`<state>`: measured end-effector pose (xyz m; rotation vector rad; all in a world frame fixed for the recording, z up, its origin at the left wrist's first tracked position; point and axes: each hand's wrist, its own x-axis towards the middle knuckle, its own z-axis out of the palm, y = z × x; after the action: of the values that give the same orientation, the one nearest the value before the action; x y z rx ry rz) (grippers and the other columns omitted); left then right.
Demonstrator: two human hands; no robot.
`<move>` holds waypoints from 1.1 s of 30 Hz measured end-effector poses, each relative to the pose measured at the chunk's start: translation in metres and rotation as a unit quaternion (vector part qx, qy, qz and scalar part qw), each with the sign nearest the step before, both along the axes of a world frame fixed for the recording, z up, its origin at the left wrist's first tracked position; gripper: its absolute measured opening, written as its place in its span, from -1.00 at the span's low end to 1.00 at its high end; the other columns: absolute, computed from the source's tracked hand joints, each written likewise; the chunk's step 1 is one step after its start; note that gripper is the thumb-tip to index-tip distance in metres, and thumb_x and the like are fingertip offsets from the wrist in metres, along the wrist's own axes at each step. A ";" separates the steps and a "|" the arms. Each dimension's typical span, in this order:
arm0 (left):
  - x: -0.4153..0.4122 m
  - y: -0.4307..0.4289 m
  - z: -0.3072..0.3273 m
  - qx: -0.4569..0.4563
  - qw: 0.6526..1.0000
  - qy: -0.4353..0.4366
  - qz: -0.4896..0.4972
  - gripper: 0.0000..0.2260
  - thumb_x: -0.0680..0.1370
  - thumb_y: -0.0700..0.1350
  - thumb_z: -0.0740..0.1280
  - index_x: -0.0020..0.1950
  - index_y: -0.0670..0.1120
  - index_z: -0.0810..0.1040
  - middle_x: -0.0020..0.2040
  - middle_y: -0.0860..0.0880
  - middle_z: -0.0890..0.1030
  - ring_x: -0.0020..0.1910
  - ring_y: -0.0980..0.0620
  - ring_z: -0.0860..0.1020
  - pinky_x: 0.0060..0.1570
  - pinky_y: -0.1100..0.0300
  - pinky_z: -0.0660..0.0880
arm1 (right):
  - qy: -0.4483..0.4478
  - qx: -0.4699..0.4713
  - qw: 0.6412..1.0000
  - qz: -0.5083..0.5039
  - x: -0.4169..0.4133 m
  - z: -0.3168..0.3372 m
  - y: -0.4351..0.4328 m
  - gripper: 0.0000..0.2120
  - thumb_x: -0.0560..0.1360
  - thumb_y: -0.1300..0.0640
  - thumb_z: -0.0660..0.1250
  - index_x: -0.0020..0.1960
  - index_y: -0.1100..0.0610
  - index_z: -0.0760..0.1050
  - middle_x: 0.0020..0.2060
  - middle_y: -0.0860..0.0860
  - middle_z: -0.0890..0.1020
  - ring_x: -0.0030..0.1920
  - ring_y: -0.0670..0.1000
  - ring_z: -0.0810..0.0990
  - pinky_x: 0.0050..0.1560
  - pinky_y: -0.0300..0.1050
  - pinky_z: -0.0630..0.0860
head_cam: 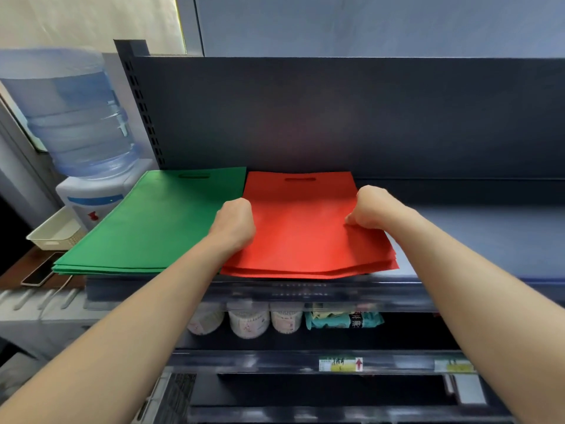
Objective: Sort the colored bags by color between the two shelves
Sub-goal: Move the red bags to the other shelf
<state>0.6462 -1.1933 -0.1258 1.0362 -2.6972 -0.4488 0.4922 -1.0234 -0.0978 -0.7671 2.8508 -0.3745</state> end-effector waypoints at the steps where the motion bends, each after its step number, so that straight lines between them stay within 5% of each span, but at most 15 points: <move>1: 0.000 0.000 0.000 -0.003 1.000 0.000 0.002 -0.86 0.41 -0.40 0.16 -0.32 -0.23 0.37 -0.23 -0.21 0.46 -0.18 -0.24 0.44 -0.25 0.07 0.35 | -0.008 0.014 1.000 -0.004 0.001 0.002 0.001 -0.64 0.45 0.04 0.42 0.13 0.25 0.48 0.10 0.18 0.57 0.08 0.21 0.55 -0.08 -0.10 0.43; 6: -0.002 0.002 0.007 -0.013 1.000 -0.001 0.010 -0.85 0.41 -0.42 0.14 -0.31 -0.24 0.40 -0.24 -0.22 0.46 -0.20 -0.22 0.40 -0.25 0.07 0.35 | -0.005 -0.047 0.999 -0.009 -0.003 0.011 -0.003 -0.60 0.39 0.16 0.49 0.17 0.25 0.51 0.10 0.18 0.59 0.04 0.18 0.57 -0.09 -0.10 0.46; 12: 0.000 0.003 0.003 -0.010 1.000 -0.011 0.013 -0.82 0.41 -0.41 0.14 -0.17 -0.32 0.54 -0.13 -0.28 0.57 -0.09 -0.28 0.50 -0.21 0.07 0.40 | -0.024 0.020 1.000 -0.002 0.000 0.002 -0.002 -0.60 0.43 0.08 0.46 0.16 0.27 0.49 0.10 0.18 0.58 0.09 0.19 0.57 -0.10 -0.11 0.43; 17: 0.000 -0.001 0.001 -0.032 0.999 -0.010 0.000 -0.83 0.41 -0.41 0.15 -0.18 -0.29 0.52 -0.11 -0.29 0.59 -0.06 -0.29 0.50 -0.19 0.07 0.37 | -0.013 -0.018 1.000 0.011 -0.002 -0.006 0.000 -0.58 0.44 0.10 0.44 0.23 0.24 0.48 0.13 0.18 0.57 0.11 0.20 0.56 0.04 -0.08 0.49; 22: -0.004 0.010 0.009 -0.093 0.995 -0.036 -0.008 -0.72 0.51 -0.30 0.20 0.20 -0.22 0.51 0.17 -0.20 0.51 0.19 -0.24 0.39 0.11 -0.01 0.37 | 0.062 -0.007 0.998 0.013 0.002 -0.002 0.002 -0.81 0.49 0.23 0.32 0.09 0.23 0.52 0.03 0.16 0.60 -0.01 0.20 0.57 -0.16 -0.14 0.42; 28: -0.042 0.068 0.054 -0.122 0.978 0.090 -0.144 -0.71 0.54 -0.23 0.22 0.25 -0.18 0.50 0.21 -0.18 0.48 0.19 -0.20 0.40 0.22 -0.05 0.37 | 0.198 -0.026 0.980 0.026 0.008 0.032 0.043 -0.91 0.50 0.20 0.28 -0.02 0.22 0.47 -0.04 0.13 0.58 -0.02 0.19 0.54 -0.19 -0.10 0.34; 31: -0.069 0.122 0.076 -0.146 0.945 0.157 -0.246 -0.69 0.54 -0.22 0.23 0.28 -0.15 0.49 0.24 -0.15 0.48 0.17 -0.18 0.40 0.20 -0.05 0.37 | 0.274 0.004 0.962 0.001 0.008 0.051 0.096 -0.80 0.51 0.17 0.29 -0.22 0.16 0.30 -0.07 0.12 0.56 0.01 0.19 0.51 -0.18 -0.09 0.26; 33: -0.087 0.163 0.088 -0.169 0.916 0.195 -0.307 -0.69 0.54 -0.22 0.24 0.29 -0.14 0.49 0.24 -0.14 0.49 0.16 -0.19 0.41 0.17 -0.06 0.37 | 0.302 0.011 0.953 -0.027 0.005 0.061 0.138 -0.83 0.52 0.15 0.28 -0.17 0.15 0.30 -0.05 0.14 0.57 0.03 0.19 0.49 -0.17 -0.09 0.23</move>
<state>0.5591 -1.0307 -0.0379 -0.0182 -2.5407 -0.2327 0.4969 -0.8853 -0.0371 -0.9326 3.4385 -0.1241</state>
